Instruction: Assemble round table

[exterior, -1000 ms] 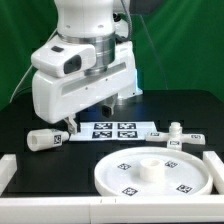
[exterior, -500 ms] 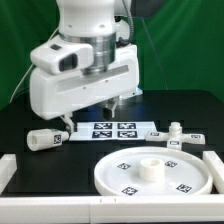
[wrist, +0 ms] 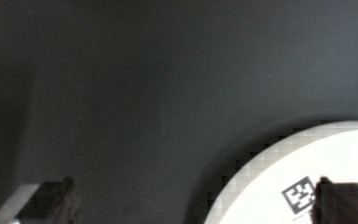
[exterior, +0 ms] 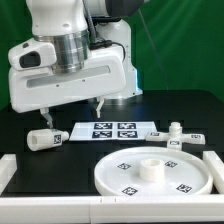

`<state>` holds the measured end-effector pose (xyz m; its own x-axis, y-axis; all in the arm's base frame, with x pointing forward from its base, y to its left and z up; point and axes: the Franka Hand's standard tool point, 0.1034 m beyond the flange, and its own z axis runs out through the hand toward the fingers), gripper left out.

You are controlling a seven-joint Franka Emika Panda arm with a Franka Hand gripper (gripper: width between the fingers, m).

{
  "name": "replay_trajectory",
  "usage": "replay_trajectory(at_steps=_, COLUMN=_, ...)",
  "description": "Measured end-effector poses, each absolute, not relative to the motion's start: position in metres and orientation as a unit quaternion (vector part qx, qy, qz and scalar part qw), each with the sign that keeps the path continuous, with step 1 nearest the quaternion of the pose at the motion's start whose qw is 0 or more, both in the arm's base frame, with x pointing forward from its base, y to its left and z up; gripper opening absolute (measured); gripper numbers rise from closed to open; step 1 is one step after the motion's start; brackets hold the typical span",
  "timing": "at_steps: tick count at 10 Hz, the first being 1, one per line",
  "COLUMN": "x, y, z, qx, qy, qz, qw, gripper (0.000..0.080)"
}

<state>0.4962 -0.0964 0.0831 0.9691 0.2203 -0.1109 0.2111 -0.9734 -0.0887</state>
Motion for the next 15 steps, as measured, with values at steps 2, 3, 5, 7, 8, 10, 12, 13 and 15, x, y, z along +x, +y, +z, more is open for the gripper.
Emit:
replay_trajectory(at_steps=2, x=0.491, y=-0.112, z=0.082, qx=-0.997, qy=-0.028, qz=0.071, qw=0.033, gripper=0.0649)
replay_trajectory(at_steps=3, x=0.487, y=-0.125, z=0.082, qx=-0.997, qy=0.016, qz=0.073, qw=0.027, gripper=0.0649)
replay_trajectory(at_steps=5, x=0.482, y=-0.148, z=0.083, qx=-0.993, qy=0.089, qz=0.075, qw=0.03, gripper=0.0649)
replay_trajectory(at_steps=7, x=0.487, y=-0.146, z=0.082, qx=-0.984, qy=0.158, qz=0.075, qw=0.04, gripper=0.0649)
replay_trajectory(at_steps=8, x=0.488, y=-0.144, z=0.081, qx=-0.983, qy=0.163, qz=0.075, qw=0.04, gripper=0.0649)
replay_trajectory(at_steps=10, x=0.479, y=-0.151, z=0.075, qx=-0.977, qy=0.169, qz=0.118, qw=0.059, gripper=0.0649)
replay_trajectory(at_steps=12, x=0.482, y=-0.173, z=0.085, qx=-0.971, qy=0.166, qz=0.158, qw=0.072, gripper=0.0649)
replay_trajectory(at_steps=13, x=0.477, y=-0.176, z=0.087, qx=-0.958, qy=0.167, qz=0.217, qw=0.088, gripper=0.0649)
replay_trajectory(at_steps=15, x=0.471, y=-0.181, z=0.079, qx=-0.928, qy=0.173, qz=0.31, qw=0.114, gripper=0.0649)
